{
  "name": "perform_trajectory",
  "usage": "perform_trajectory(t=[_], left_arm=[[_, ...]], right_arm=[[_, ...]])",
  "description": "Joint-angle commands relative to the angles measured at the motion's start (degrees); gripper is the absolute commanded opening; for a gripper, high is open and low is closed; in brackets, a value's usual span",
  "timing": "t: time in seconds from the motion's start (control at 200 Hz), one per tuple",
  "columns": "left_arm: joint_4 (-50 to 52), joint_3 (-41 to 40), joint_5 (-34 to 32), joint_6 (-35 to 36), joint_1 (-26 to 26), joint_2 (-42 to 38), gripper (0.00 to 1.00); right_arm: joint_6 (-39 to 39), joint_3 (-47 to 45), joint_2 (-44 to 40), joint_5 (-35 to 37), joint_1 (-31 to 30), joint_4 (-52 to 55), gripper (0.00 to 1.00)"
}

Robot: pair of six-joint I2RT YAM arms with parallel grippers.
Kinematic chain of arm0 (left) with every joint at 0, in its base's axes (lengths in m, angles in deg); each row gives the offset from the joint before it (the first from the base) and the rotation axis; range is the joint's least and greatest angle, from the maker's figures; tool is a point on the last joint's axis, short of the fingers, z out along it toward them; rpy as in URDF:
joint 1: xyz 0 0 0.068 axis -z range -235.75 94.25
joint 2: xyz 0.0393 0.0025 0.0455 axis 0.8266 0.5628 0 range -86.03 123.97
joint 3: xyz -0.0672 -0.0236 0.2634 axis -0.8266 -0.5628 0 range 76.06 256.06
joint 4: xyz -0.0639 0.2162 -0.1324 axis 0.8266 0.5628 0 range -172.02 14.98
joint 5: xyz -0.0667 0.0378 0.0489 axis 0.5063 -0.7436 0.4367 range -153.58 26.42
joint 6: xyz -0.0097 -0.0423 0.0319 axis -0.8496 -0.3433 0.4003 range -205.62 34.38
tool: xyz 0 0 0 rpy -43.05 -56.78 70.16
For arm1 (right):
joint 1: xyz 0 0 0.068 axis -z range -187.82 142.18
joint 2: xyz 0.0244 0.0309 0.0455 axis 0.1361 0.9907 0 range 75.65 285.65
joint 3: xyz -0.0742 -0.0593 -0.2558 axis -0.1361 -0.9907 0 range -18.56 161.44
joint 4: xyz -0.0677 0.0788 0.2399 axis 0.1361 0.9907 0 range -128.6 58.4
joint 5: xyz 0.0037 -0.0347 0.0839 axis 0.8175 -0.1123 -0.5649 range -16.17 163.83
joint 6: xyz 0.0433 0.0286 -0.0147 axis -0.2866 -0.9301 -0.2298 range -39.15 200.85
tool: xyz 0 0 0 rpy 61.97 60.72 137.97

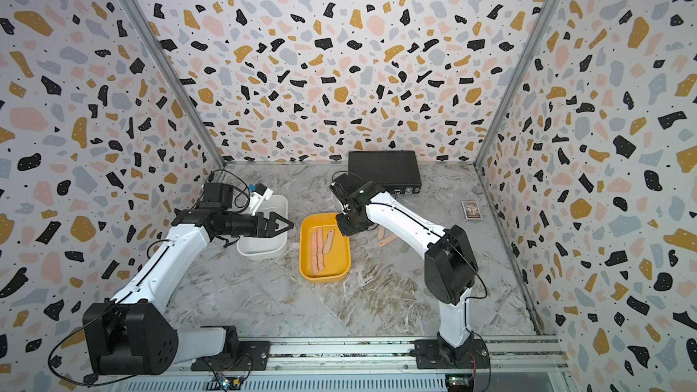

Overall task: Place the fruit knives into the storage box by color
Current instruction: Place the fruit knife in the storage box.

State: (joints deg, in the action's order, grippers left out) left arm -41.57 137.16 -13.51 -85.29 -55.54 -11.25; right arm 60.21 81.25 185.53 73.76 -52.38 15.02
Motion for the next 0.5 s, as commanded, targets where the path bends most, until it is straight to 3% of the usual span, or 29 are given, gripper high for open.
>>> perform_trajectory(t=[0.0, 0.496], left_arm=[[-0.15, 0.53, 1.70, -0.18, -0.64, -1.16, 0.99], [-0.51, -0.02, 2.01, -0.13, -1.00, 0.11, 0.99]], right_arm=[[0.00, 3.50, 2.30, -2.29, -1.05, 2.21, 0.23], [-4.49, 2.32, 9.56, -9.14, -2.28, -5.31, 0.23]])
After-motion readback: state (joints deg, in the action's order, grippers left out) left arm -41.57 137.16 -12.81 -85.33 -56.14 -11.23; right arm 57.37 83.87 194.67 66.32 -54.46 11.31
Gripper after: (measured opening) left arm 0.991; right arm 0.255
